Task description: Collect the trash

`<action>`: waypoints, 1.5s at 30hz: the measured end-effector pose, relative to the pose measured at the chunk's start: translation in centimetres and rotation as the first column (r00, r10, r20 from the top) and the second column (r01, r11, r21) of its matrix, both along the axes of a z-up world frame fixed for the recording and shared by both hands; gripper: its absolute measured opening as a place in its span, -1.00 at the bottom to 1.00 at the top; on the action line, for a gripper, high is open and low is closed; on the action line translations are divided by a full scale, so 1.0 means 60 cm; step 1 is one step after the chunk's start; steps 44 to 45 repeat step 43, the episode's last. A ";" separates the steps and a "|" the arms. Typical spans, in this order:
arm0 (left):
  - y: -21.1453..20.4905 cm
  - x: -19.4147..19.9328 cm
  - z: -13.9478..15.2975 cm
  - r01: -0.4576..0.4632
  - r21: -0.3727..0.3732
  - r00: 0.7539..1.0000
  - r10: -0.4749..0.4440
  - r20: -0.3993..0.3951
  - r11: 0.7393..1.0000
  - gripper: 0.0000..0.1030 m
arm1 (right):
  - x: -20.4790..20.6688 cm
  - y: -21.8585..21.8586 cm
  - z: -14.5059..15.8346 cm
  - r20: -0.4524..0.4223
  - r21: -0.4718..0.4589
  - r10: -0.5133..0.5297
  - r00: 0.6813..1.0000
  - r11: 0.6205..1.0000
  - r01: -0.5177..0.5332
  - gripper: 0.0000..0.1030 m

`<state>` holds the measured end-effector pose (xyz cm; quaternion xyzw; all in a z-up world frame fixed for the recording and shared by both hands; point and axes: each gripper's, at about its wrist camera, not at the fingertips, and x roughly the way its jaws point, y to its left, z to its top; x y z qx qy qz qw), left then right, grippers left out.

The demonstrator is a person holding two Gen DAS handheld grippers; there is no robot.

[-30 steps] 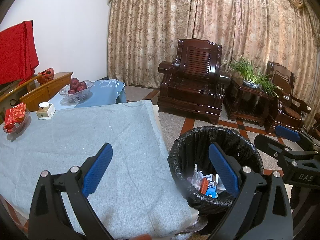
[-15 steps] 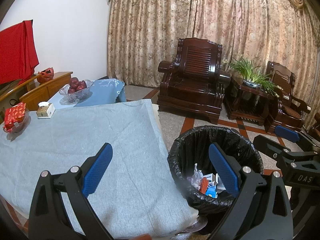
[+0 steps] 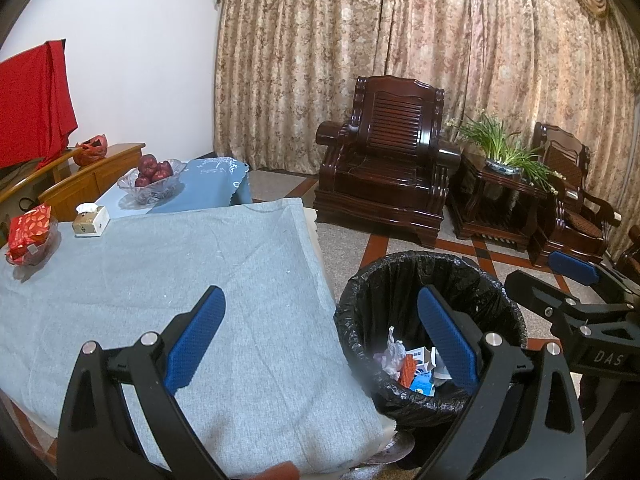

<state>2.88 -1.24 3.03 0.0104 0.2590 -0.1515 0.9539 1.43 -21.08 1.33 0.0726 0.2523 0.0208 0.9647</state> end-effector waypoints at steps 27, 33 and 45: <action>0.000 0.000 0.002 0.000 0.000 1.000 0.000 -0.002 1.000 0.83 | 0.001 -0.001 0.001 -0.002 0.000 -0.001 1.000 1.000 0.001 0.88; 0.000 0.000 0.001 0.000 0.000 1.000 0.000 -0.001 1.000 0.83 | 0.001 -0.001 0.000 -0.004 0.002 -0.001 1.000 1.000 0.001 0.88; 0.004 0.000 -0.006 0.002 -0.003 1.000 -0.002 -0.013 1.000 0.83 | 0.000 -0.001 0.000 -0.003 0.001 -0.002 1.000 1.000 0.002 0.88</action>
